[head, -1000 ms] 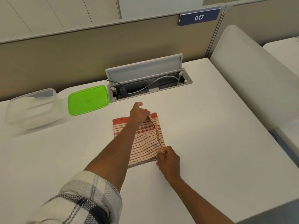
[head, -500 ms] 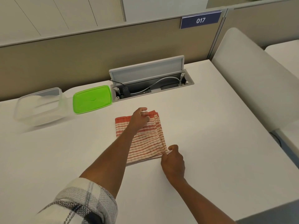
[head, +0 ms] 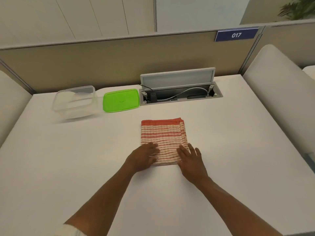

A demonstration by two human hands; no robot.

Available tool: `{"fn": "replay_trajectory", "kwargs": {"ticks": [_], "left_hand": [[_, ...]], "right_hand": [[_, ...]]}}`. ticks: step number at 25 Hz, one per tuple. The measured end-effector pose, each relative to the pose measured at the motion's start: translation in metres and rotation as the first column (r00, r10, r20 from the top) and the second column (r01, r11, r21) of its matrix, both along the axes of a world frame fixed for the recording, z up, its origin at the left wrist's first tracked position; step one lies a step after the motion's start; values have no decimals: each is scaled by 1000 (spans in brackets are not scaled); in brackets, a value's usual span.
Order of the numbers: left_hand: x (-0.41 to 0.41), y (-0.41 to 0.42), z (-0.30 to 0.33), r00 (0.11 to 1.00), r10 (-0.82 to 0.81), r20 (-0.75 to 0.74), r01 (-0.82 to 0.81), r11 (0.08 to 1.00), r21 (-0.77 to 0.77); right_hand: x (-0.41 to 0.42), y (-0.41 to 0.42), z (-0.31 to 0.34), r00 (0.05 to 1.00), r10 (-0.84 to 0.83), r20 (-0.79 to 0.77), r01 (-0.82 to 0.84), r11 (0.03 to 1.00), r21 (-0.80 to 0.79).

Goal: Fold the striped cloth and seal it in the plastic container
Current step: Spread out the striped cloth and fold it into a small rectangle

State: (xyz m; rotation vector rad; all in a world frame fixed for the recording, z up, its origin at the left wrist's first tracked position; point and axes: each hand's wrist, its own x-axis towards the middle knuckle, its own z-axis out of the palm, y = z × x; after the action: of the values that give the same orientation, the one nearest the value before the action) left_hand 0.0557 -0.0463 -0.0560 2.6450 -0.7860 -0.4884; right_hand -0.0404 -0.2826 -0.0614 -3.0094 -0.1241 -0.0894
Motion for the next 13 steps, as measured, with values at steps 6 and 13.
{"fn": "replay_trajectory", "kwargs": {"ticks": [6,13], "left_hand": [[-27,44,-7,997,-72,41,68,994,91],[-30,36,0,990,-10,139,-17,982,190]], "right_hand": [[-5,-25,5,987,159,-8,-159,987,-4],[-4,-24,13,988,155,-10,-154,987,35]]}}
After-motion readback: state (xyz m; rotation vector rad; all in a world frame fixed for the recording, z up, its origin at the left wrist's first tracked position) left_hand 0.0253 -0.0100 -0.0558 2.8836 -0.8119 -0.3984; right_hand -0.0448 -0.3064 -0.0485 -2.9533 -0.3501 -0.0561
